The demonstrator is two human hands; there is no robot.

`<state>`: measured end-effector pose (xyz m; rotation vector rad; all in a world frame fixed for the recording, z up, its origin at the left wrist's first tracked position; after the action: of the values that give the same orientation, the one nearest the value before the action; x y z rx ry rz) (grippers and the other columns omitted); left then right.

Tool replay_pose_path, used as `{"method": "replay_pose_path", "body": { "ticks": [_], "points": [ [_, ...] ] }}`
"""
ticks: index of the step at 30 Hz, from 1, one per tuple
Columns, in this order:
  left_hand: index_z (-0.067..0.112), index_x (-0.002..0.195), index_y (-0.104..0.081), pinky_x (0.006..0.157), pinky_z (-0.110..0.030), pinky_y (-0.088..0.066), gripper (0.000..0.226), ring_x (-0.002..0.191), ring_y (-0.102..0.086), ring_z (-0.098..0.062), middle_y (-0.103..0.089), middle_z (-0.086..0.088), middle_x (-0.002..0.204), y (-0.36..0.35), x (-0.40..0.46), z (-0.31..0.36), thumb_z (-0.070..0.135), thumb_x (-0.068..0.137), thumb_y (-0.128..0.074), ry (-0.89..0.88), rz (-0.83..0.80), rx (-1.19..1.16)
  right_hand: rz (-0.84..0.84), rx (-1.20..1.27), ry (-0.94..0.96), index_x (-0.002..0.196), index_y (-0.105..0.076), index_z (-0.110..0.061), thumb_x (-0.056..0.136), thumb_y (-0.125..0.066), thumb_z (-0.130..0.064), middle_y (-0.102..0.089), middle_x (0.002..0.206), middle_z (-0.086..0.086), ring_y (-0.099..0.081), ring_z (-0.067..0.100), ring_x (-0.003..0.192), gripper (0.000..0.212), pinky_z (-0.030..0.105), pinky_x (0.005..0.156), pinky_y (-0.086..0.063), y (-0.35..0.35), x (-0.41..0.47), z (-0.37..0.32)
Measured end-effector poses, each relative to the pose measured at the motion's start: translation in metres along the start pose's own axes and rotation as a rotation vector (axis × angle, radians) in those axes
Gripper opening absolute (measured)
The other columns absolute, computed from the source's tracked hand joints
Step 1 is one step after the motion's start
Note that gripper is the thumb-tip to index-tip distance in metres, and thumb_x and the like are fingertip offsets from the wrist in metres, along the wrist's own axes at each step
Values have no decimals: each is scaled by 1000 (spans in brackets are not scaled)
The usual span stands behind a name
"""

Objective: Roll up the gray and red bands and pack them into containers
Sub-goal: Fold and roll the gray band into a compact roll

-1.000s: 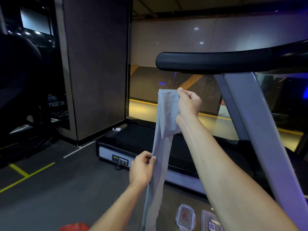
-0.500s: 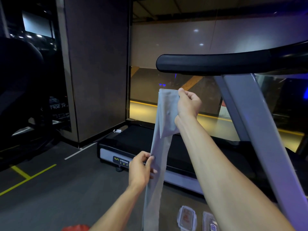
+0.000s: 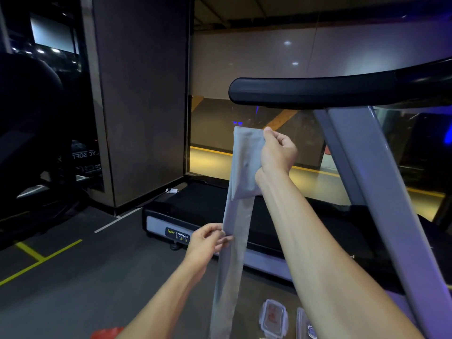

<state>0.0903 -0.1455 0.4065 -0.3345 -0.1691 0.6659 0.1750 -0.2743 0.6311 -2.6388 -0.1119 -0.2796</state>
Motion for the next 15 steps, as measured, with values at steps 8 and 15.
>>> {"method": "replay_pose_path", "body": {
  "ticks": [8, 15],
  "points": [
    [-4, 102, -71, 73, -29, -63, 23, 86, -77, -25, -76, -22, 97, -1, 9, -4, -5, 99, -47, 65, -100, 43, -21, 46, 4, 91, -70, -14, 95, -72, -27, -71, 86, 1, -65, 15, 80, 13, 31, 76, -59, 2, -2, 2],
    [-5, 95, -67, 87, -40, -59, 11, 81, -72, -24, -72, -18, 87, -4, 7, -18, -10, 97, -58, -58, -69, 185, -17, 58, 12, 86, -68, -17, 94, -73, -26, -73, 88, 4, -68, 20, 82, 13, 41, 83, -61, -5, 4, -3]
  ]
}}
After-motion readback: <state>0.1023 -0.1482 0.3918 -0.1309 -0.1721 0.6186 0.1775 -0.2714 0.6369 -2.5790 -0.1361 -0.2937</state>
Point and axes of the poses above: each hand's wrist, its own x-axis towards the middle knuckle, its own y-axis out of the back of the hand, z = x × y, the point moved 6 cm from there along x, towards the middle knuckle
